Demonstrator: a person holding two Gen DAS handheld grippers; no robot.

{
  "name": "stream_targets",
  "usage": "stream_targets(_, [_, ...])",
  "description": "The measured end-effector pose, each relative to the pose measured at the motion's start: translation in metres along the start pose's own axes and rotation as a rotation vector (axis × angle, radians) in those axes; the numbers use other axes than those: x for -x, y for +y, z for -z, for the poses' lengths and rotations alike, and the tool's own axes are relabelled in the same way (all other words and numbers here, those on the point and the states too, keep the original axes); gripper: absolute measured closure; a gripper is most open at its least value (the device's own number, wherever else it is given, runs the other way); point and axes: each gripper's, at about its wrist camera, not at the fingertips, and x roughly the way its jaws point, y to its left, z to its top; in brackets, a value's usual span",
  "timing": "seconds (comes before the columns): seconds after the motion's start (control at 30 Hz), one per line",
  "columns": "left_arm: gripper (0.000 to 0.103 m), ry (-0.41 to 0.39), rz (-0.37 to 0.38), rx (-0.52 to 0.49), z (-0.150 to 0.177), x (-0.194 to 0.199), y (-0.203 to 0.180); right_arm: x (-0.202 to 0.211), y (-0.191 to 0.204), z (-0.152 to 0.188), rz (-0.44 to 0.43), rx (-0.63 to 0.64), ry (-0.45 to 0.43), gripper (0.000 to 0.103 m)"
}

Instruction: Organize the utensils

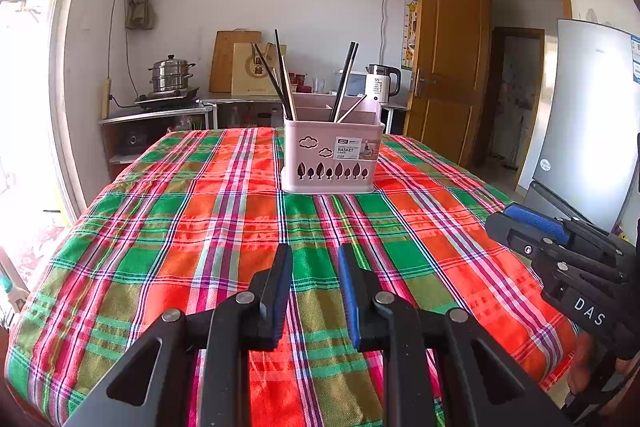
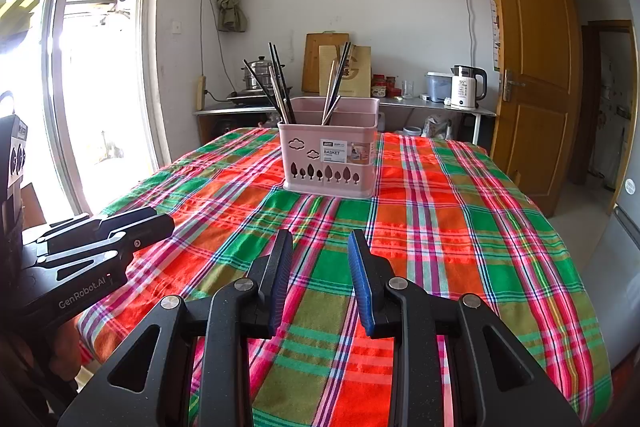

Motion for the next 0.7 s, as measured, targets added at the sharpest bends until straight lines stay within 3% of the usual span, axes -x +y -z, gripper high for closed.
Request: stream_targets(0.7, [0.08, -0.001, -0.006, 0.01, 0.0023, 0.0002, 0.0009, -0.0025, 0.0014, -0.0016, -0.003, 0.01, 0.006, 0.073])
